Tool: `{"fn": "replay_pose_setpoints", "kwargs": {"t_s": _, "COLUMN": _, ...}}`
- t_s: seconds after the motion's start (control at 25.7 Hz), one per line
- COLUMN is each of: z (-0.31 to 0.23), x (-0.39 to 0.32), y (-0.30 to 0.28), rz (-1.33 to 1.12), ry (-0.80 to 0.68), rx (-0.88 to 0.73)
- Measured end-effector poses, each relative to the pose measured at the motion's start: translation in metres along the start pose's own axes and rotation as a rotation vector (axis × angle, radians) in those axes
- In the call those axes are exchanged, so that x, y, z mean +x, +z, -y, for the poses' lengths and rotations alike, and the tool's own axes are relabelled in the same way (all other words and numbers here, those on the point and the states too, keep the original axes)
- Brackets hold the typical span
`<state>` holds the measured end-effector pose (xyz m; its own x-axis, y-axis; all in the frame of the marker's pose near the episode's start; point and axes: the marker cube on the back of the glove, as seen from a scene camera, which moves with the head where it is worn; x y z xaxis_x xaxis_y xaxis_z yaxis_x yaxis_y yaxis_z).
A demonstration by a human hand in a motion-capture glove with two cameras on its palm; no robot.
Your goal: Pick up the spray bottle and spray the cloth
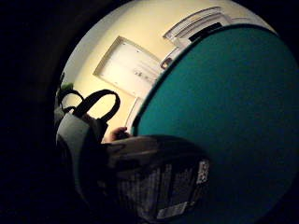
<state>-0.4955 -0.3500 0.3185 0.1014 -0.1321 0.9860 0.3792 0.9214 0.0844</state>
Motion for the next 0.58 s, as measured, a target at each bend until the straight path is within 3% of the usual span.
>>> {"fn": "replay_pose_setpoints", "kwargs": {"t_s": 0.58, "z": 0.028, "x": 0.013, "y": 0.009, "rz": -0.011, "ry": 0.011, "rx": 0.011}}
